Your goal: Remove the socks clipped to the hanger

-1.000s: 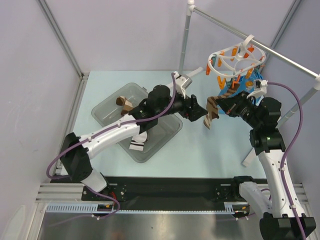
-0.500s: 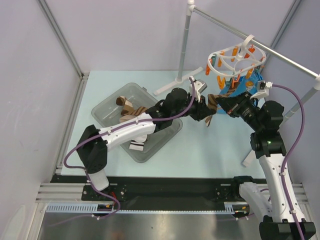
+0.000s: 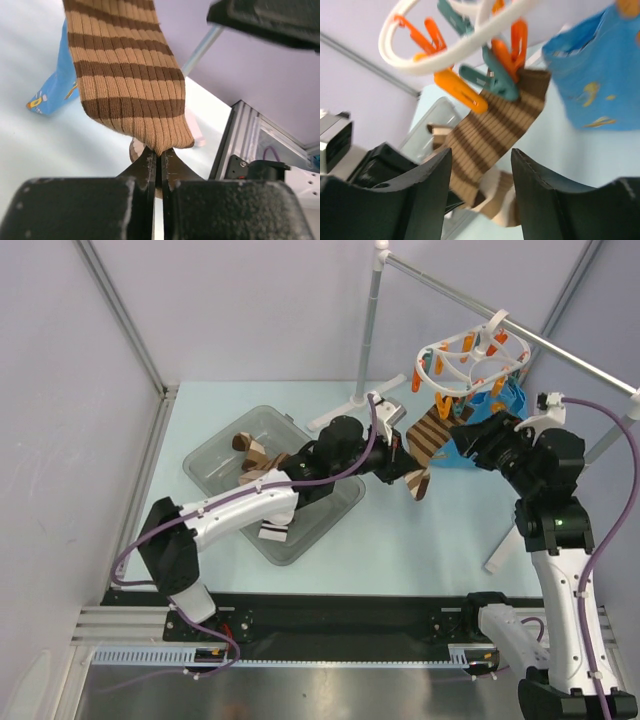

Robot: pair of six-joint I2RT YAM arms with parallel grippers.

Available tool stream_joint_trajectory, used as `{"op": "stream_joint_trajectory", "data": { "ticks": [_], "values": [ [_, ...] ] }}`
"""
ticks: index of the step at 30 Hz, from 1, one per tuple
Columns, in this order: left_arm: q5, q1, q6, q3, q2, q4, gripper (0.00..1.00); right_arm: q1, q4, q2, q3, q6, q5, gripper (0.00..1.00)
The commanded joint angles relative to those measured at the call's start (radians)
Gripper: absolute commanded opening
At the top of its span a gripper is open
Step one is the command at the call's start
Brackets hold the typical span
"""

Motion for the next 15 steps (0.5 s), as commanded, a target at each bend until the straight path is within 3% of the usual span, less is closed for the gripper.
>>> {"op": "stream_joint_trajectory", "data": {
  "ticks": [1,8,15],
  "values": [
    [0.053,-0.003,0.007,-0.007,-0.082,0.034,0.0,-0.014,-0.087,0.024,0.109,-0.139,0.12,0.57],
    [0.087,-0.003,-0.004,-0.027,-0.115,0.035,0.0,-0.058,-0.106,0.106,0.254,-0.204,0.21,0.59],
    [0.12,-0.003,-0.033,-0.102,-0.134,0.066,0.0,-0.124,-0.067,0.179,0.274,-0.188,0.096,0.55]
  ]
}}
